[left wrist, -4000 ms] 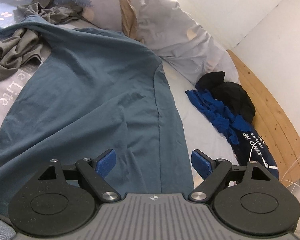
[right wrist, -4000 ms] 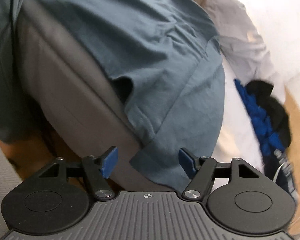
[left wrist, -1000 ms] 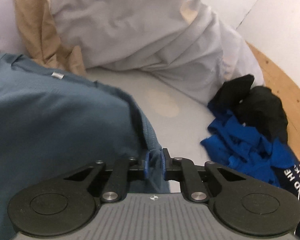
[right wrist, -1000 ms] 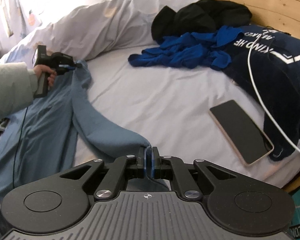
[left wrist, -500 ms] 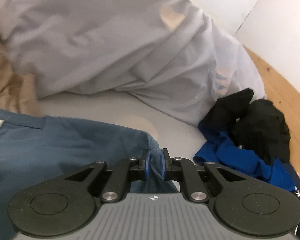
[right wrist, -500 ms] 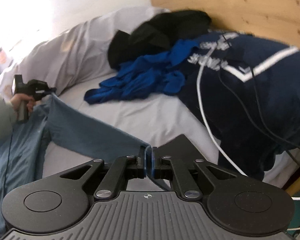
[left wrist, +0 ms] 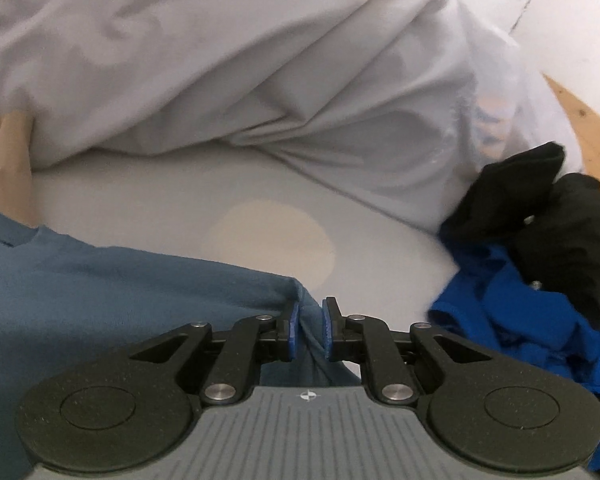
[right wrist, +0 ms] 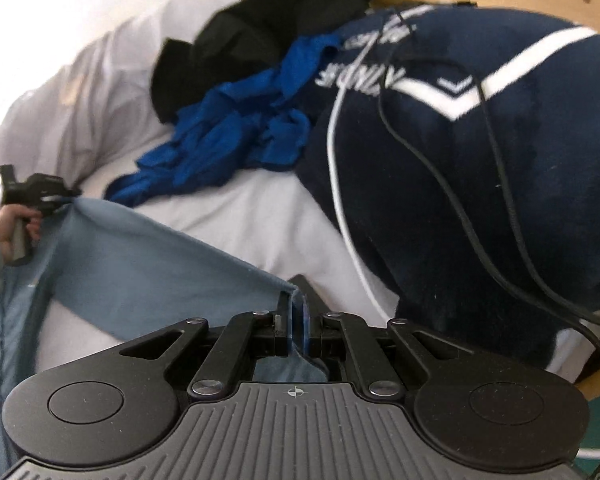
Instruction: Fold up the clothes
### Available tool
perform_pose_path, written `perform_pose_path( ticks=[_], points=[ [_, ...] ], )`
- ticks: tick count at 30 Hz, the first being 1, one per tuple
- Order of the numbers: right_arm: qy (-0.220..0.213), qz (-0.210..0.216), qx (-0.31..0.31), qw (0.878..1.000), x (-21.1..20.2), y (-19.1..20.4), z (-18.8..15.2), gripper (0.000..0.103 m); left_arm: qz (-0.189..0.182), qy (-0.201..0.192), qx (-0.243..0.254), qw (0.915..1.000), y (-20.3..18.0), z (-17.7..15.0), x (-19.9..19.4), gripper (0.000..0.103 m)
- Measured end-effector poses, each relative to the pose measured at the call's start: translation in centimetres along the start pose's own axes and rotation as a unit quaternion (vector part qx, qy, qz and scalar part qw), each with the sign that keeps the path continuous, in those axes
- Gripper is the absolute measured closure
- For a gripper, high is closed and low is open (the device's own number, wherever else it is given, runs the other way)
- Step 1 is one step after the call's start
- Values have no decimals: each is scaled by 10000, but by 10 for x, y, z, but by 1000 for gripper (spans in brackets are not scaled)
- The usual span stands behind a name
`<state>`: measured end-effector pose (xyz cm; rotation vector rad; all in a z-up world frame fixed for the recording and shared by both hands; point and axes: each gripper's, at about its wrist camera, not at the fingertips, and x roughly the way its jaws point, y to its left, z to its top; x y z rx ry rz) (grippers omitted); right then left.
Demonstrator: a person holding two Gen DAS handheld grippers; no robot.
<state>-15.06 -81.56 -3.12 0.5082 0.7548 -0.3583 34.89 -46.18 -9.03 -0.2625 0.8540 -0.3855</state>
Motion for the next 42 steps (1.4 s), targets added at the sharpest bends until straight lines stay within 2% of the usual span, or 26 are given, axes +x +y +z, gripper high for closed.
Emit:
perform_pose_path(
  ticks=[1, 2, 3, 4, 5, 6, 7, 9, 10, 11, 12, 13, 14, 17, 19, 21, 23, 25, 28, 31, 34, 38, 40, 42],
  points=[
    [19, -75, -15, 10000, 6, -1, 0, 97, 19, -18, -21, 10000, 2, -4, 2, 85],
    [20, -165, -47, 9999, 11, -2, -1, 96, 43, -13, -25, 10000, 3, -6, 4, 77],
    [21, -263, -73, 9996, 16, -3, -2, 96, 85, -1, -16, 10000, 4, -9, 5, 76],
    [19, -381, -83, 9992, 19, -5, -3, 95, 90, 32, 41, 9999, 4, -11, 5, 70],
    [16, -499, -93, 9987, 22, -6, -4, 95, 53, 69, 110, 9999, 3, -12, 4, 57],
    [11, -606, -105, 9981, 25, -7, -6, 92, -11, 92, 173, 9998, 2, -14, 0, 48],
    [2, -682, -123, 9976, 26, -7, -7, 91, -111, 81, 219, 9997, 0, -16, -6, 34],
    [48, -816, -175, 9965, 23, -3, -11, 87, -425, 40, 280, 9987, -5, -20, -23, 23],
    [59, -877, -216, 9959, 20, 1, -14, 83, -645, 23, 284, 9975, -6, -22, -34, 16],
    [-12, -914, -264, 9955, 12, 5, -17, 75, -840, 3, 294, 9960, -7, -25, -46, 13],
    [-119, -924, -275, 9953, 3, 9, -20, 68, -1000, -8, 313, 9945, -8, -29, -60, 13],
    [-229, -922, -289, 9951, -8, 14, -25, 52, -1120, -4, 364, 9930, -9, -33, -75, 12],
    [-342, -931, -344, 9945, -19, 19, -29, 41, -1191, -3, 412, 9920, -11, -36, -91, 12],
    [-467, -883, -650, 9929, -48, 38, -38, 38, -1283, -223, 712, 9889, -6, -49, -148, 12],
    [-433, -646, -771, 9940, -67, 49, -38, 35, -1287, -437, 912, 9865, 0, -58, -193, 12],
    [-465, -407, -761, 9952, -88, 60, -41, 27, -1305, -574, 1013, 9846, 7, -64, -237, 10],
    [-406, -36, -809, 9959, -106, 74, -51, 26, -1294, -745, 1241, 9810, 12, -74, -285, 0],
    [-278, 268, -977, 9945, -117, 92, -65, 26, -1234, -917, 1540, 9760, 12, -88, -334, 0],
    [-90, 619, -1172, 9911, -131, 118, -93, 26, -1299, -1070, 1694, 9711, 13, -108, -405, 0],
    [139, 951, -1291, 9870, -146, 140, -122, 26, -1418, -1124, 1546, 9713, 20, -125, -466, 0],
    [318, 1275, -1436, 9809, -160, 158, -147, 26, -1556, -969, 1087, 9770, 34, -149, -514, 0],
    [537, 1508, -1794, 9707, -165, 186, -181, 26, -1650, -694, 659, 9816, 51, -201, -539, 0],
    [633, 1534, -2139, 9627, -159, 202, -198, 27, -1575, -449, 517, 9851, 58, -228, -537, 0],
    [799, 1491, -2443, 9548, -153, 216, -213, 28, -1654, -58, 128, 9861, 64, -256, -531, 0]
  ],
)
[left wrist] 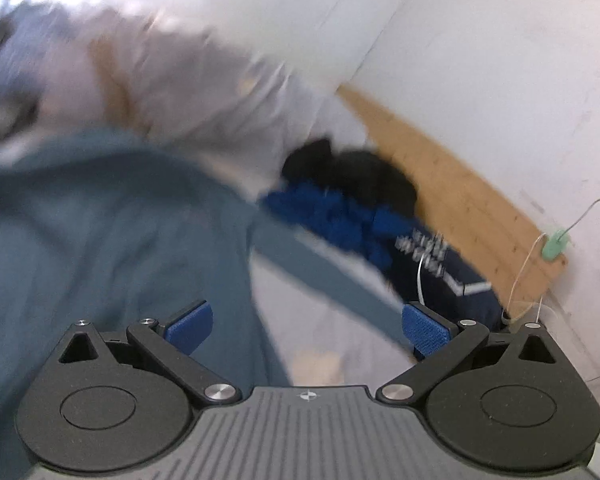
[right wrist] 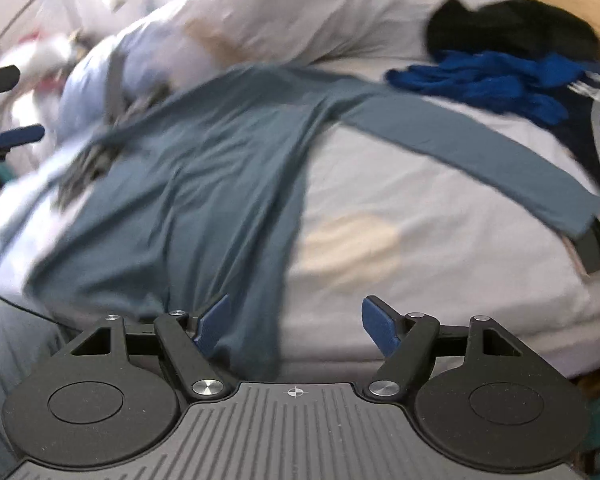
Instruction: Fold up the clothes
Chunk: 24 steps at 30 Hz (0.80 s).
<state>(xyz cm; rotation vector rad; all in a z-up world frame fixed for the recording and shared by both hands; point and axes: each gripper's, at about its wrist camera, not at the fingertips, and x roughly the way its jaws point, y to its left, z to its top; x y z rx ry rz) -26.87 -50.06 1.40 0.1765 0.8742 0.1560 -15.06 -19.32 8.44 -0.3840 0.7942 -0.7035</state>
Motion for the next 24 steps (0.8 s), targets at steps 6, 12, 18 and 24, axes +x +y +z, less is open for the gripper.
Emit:
perform_pose_path(
  ticks=[6, 12, 18, 24],
  points=[
    [447, 158, -165, 9987, 19, 25, -16, 32, -327, 668, -751, 9944, 11, -59, 11, 0],
    [455, -182, -304, 9983, 42, 33, -18, 37, -125, 640, -598, 9961, 22, -61, 10, 0],
    [554, -434, 1, 9975, 79, 37, -20, 56, -15, 531, -673, 9963, 36, -66, 24, 0],
    [531, -380, -532, 9964, 88, 83, -43, 66, 16, 633, -1491, 9868, 61, -69, 28, 0]
  ],
)
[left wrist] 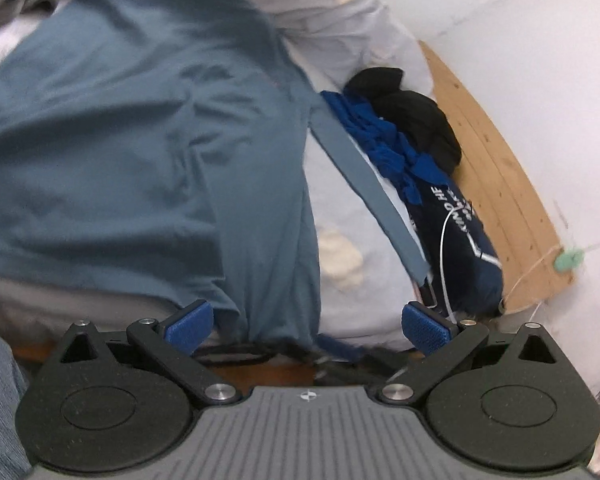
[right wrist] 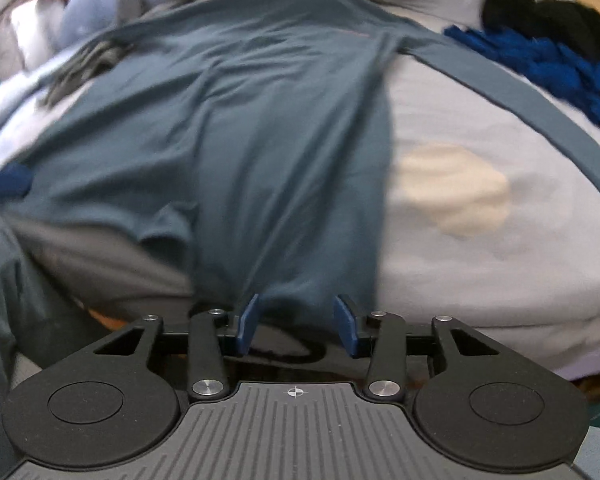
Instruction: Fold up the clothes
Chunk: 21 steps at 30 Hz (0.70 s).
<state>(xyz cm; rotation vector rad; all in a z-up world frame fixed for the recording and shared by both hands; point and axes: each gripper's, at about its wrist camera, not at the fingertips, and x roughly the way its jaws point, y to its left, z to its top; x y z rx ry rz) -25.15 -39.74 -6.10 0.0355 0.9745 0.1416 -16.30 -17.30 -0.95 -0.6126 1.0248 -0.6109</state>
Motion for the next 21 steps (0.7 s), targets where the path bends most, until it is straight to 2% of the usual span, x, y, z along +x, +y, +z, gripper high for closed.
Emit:
perform_pose_path(
  ticks=[2, 5, 8, 11, 12, 14, 16, 19, 21],
  points=[
    [-37, 69, 152, 9999, 2, 4, -5, 92, 57, -17, -23, 10000, 4, -4, -2, 0],
    [-218, 221, 402, 9987, 2, 6, -6, 101, 118, 6, 52, 9999, 4, -6, 0, 0],
    [-168, 280, 344, 9989, 11, 15, -8, 102, 99, 65, 88, 9999, 3, -7, 1, 0],
    [-39, 160, 322, 9993, 18, 22, -11, 102, 43, 76, 111, 9999, 1, -8, -1, 0],
    [69, 160, 332, 9993, 19, 22, -12, 102, 43, 78, 122, 9999, 1, -8, -2, 0],
    [645, 231, 392, 9969, 30, 22, -17, 102, 66, 93, 139, 9998, 1, -8, -1, 0],
    [951, 225, 343, 9946, 37, 23, -27, 102, 51, 112, 115, 9999, 3, -9, 0, 0],
    [553, 281, 398, 9973, 21, 20, -24, 102, 82, 184, -27, 9998, 6, -9, 3, 0],
    [204, 201, 559, 9980, 6, 14, -23, 102, 143, 142, 88, 9998, 4, -9, 3, 0]
  ],
)
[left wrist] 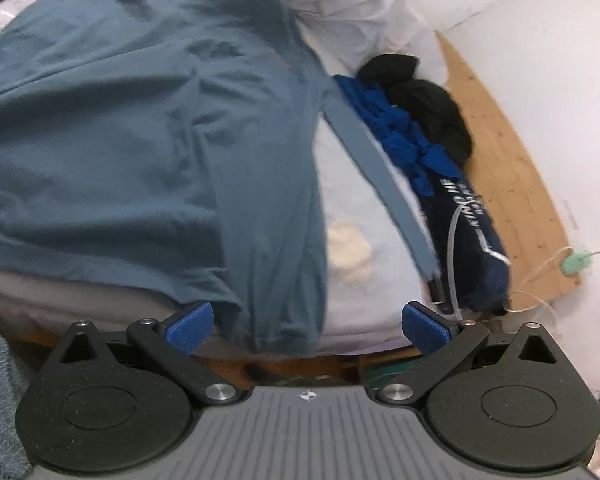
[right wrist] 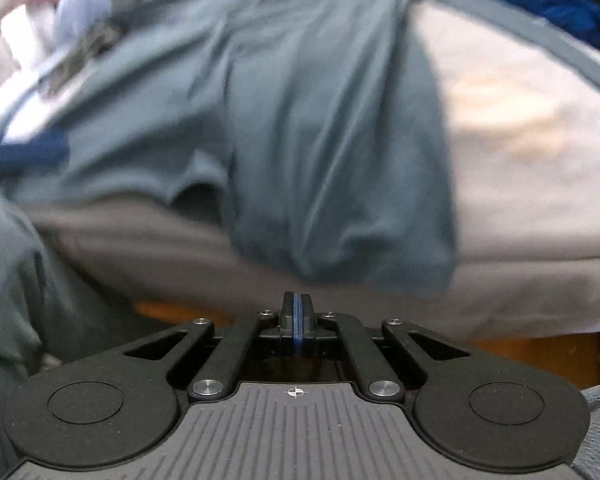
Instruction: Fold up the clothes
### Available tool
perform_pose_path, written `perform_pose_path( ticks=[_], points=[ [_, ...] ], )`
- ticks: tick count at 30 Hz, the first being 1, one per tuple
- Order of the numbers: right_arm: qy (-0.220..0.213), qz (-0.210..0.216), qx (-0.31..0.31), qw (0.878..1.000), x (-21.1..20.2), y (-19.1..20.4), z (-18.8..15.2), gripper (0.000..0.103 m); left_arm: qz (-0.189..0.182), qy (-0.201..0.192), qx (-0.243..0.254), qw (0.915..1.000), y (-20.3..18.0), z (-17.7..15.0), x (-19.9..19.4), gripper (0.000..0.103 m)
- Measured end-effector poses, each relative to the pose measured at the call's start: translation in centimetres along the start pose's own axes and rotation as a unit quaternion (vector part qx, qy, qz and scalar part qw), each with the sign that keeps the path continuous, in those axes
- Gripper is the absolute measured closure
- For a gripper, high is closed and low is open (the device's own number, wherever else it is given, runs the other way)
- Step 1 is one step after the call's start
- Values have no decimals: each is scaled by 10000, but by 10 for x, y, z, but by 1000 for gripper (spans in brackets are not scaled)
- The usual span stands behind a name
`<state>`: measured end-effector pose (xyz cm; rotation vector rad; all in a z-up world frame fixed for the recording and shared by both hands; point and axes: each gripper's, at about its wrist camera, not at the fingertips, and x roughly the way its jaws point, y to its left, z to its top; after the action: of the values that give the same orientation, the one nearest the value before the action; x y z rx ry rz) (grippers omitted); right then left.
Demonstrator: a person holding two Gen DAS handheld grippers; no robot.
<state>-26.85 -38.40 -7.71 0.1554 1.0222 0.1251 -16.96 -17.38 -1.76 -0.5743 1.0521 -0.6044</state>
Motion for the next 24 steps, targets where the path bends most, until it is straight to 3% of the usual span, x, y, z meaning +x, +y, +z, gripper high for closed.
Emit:
perform_pose_path(
  ticks=[3, 4, 7, 10, 13, 15, 17, 19, 24],
  points=[
    [-434, -388, 346, 9977, -20, -15, 0, 99, 62, -69, 176, 9998, -3, 0, -2, 0],
    [-517, -481, 472, 9964, -25, -21, 1, 95, 71, -71, 185, 9998, -3, 0, -2, 0],
    [-582, -716, 771, 9927, -28, -41, 3, 65, 102, -22, 159, 9998, -3, -1, -1, 0],
    [-551, -761, 983, 9907, -21, -55, 4, 60, 108, 13, 178, 9998, -3, -2, 0, 0],
    [-465, -648, 952, 9923, -7, -61, 7, 60, 114, 46, 217, 9997, -4, -4, 0, 0],
    [-446, -532, 875, 9937, 0, -59, 11, 70, 142, 63, 222, 9996, -4, -4, 1, 0],
    [-431, -570, 763, 9945, 0, -56, 11, 91, 166, 71, 207, 9996, -3, -5, 0, 0],
    [-500, -742, 655, 9938, -5, -51, 10, 100, 195, 57, 170, 9996, -1, -4, 0, 0],
    [-456, -873, 780, 9921, -18, -53, 13, 100, 227, 22, 87, 9997, 2, -2, -2, 0]
  ],
)
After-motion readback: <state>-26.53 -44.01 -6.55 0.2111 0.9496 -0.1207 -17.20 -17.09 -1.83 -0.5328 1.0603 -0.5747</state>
